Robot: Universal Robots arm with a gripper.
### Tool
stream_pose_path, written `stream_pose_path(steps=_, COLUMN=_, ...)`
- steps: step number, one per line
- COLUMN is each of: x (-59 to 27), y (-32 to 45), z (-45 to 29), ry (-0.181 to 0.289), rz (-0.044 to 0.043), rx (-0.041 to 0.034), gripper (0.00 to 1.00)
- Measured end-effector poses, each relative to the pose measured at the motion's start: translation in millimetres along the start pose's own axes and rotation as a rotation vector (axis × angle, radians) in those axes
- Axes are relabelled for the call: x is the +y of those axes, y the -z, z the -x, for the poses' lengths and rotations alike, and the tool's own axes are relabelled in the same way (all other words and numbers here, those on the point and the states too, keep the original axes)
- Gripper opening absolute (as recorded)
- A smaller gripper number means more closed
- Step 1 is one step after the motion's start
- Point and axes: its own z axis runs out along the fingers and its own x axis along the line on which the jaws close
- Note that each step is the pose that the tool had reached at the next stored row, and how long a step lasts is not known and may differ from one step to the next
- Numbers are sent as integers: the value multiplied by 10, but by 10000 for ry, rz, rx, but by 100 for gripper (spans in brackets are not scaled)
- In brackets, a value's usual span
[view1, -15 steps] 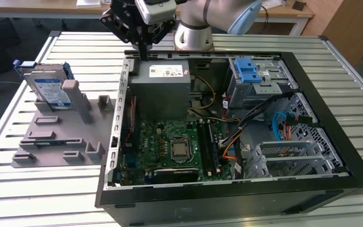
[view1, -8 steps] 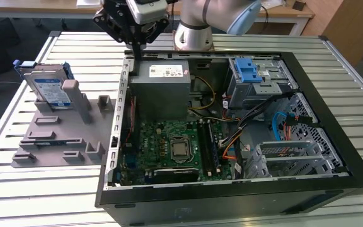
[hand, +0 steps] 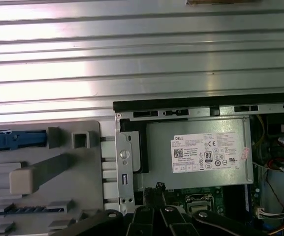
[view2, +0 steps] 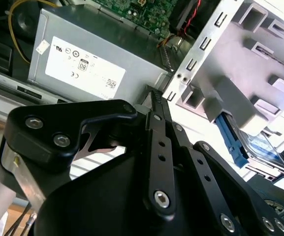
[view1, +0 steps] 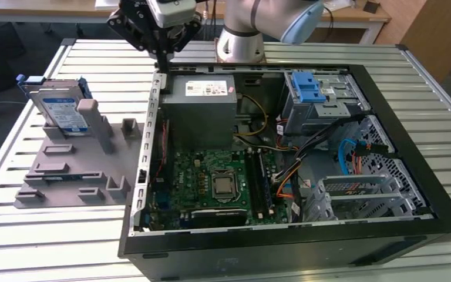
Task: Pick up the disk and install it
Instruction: 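Reach for the disk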
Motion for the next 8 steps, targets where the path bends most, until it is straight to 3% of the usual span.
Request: stream_pose_path(steps=8, x=52, y=-2, z=-108, ry=1, rz=0, rx=2, gripper=11)
